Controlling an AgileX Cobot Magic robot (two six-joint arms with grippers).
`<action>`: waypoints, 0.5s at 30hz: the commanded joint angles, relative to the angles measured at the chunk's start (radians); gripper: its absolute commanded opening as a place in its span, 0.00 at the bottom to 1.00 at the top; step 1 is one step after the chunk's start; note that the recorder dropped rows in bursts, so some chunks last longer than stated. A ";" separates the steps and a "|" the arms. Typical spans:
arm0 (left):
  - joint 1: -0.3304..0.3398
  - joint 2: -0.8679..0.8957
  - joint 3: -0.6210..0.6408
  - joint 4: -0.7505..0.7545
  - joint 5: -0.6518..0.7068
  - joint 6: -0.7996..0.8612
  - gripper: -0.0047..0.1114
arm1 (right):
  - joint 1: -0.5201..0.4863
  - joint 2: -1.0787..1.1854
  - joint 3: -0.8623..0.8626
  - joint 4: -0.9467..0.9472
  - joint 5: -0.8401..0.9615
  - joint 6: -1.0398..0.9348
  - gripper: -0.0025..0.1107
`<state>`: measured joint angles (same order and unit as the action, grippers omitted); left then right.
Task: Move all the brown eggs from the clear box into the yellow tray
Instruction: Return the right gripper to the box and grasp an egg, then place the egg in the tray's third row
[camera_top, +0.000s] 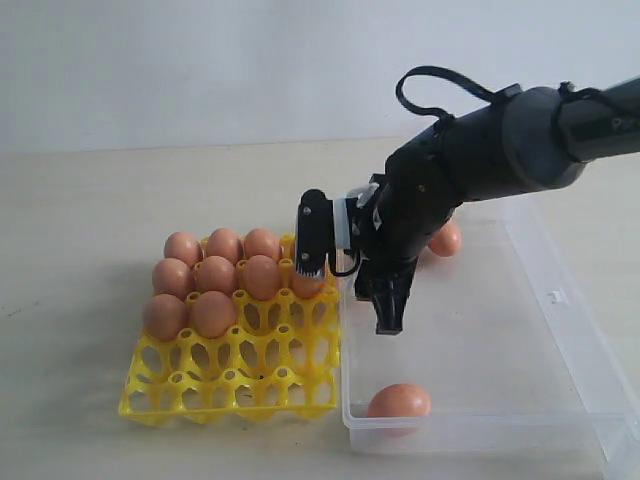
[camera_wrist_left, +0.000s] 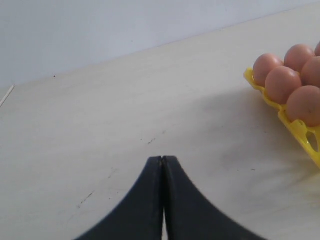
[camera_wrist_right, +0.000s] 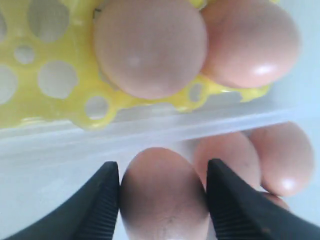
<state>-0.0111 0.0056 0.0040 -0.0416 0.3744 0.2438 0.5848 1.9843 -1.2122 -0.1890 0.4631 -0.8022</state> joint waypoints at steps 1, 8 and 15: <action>-0.001 -0.006 -0.004 -0.008 -0.011 -0.007 0.04 | -0.003 -0.164 0.105 0.003 -0.214 0.228 0.02; -0.001 -0.006 -0.004 -0.008 -0.011 -0.007 0.04 | 0.048 -0.294 0.362 -0.092 -0.893 0.925 0.02; -0.001 -0.006 -0.004 -0.008 -0.011 -0.007 0.04 | 0.050 -0.199 0.406 -0.331 -1.161 1.357 0.02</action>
<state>-0.0111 0.0056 0.0040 -0.0416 0.3744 0.2438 0.6322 1.7451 -0.8131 -0.4406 -0.6043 0.4230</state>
